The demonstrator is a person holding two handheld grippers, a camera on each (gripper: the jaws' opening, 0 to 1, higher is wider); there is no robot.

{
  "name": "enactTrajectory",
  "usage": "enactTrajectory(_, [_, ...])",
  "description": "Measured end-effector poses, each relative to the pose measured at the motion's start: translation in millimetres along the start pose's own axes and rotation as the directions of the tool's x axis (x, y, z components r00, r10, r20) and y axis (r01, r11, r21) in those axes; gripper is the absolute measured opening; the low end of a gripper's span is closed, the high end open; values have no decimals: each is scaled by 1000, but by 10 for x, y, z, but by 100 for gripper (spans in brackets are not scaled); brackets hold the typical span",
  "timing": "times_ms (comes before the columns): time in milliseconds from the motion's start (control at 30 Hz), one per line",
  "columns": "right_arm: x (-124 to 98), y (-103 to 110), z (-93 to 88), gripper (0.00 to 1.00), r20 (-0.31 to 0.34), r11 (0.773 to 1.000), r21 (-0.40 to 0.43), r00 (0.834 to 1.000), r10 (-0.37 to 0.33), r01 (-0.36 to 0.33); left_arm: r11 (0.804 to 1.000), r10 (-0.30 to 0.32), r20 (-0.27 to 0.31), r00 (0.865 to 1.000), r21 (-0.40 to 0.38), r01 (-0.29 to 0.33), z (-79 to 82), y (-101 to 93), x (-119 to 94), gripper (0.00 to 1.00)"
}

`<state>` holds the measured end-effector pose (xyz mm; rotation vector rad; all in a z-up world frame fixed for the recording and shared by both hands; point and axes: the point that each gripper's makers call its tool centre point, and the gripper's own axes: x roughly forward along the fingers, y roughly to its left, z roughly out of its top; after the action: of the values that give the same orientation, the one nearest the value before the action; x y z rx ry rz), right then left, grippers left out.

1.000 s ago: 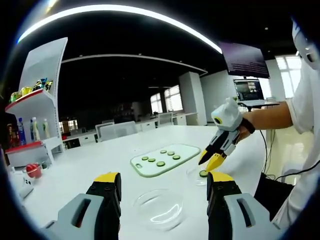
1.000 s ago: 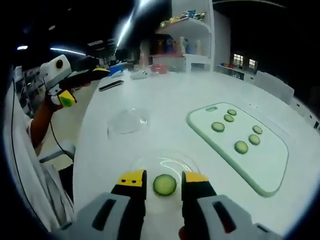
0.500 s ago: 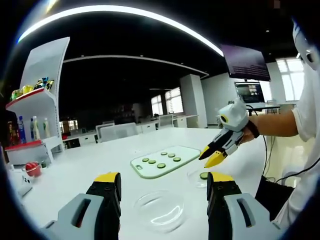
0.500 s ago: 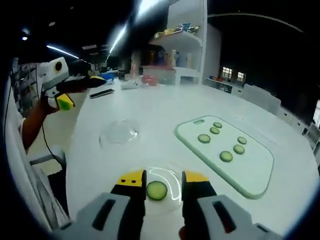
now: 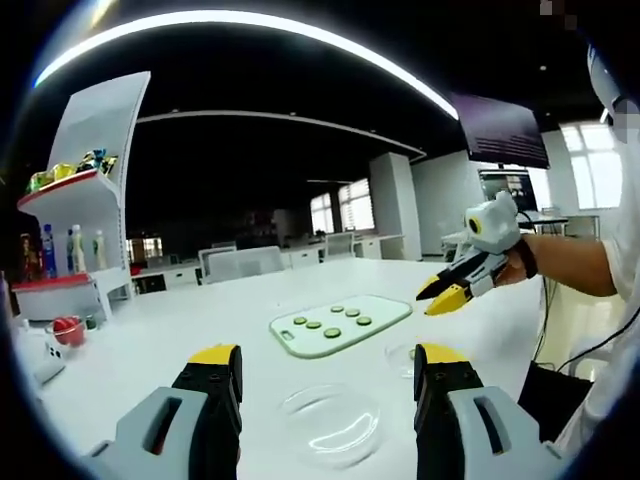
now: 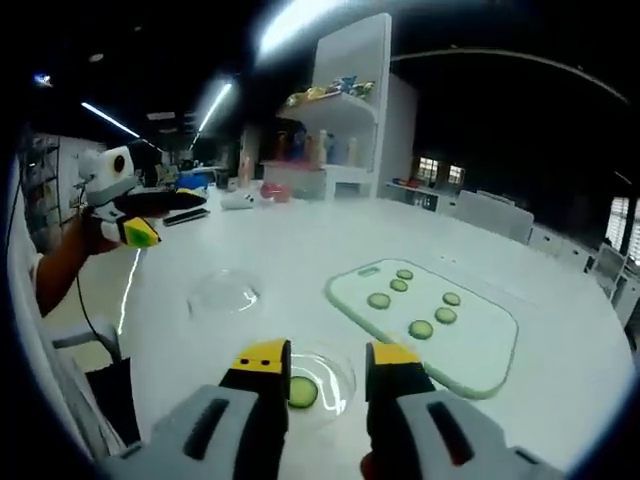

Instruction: Open the petri dish lid, add cucumber slices into the petri dish, and close the lid

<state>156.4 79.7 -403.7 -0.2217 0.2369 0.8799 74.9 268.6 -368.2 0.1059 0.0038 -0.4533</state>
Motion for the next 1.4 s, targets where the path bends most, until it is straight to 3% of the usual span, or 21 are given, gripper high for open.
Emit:
enactTrajectory(200, [-213,-210,146,30,84,994,85,993,-82,75,999,38,26,999,-1,-38,80,121,-21,70])
enactTrajectory(367, [-404,-366,169,32,106,987,107,986,-131,119,998,60,28,998,7,-60,107,208,-30,70])
enactTrajectory(533, [-728,-683,202,32,153,957,188,956,-251,221,996,82,41,996,14,-83,148,280,-43,70])
enactTrajectory(700, [-963,-865,143,32,149,938,207,939,-311,278,996,90,39,995,16,-91,101,305,-72,70])
enactTrajectory(933, [-1210,-959,85,33,144,920,215,922,-360,326,994,109,46,993,16,-110,90,343,-113,70])
enactTrajectory(1067, [-1368,-1018,72,34,156,905,220,903,-401,364,992,121,61,991,21,-123,138,371,-135,70])
enactTrajectory(1233, [-1671,-1155,35,35,184,858,245,848,-497,451,989,144,77,987,20,-146,183,406,-170,70])
enactTrajectory(1400, [-1902,-1235,-19,38,191,832,243,817,-545,499,986,162,83,983,11,-164,178,417,-184,70])
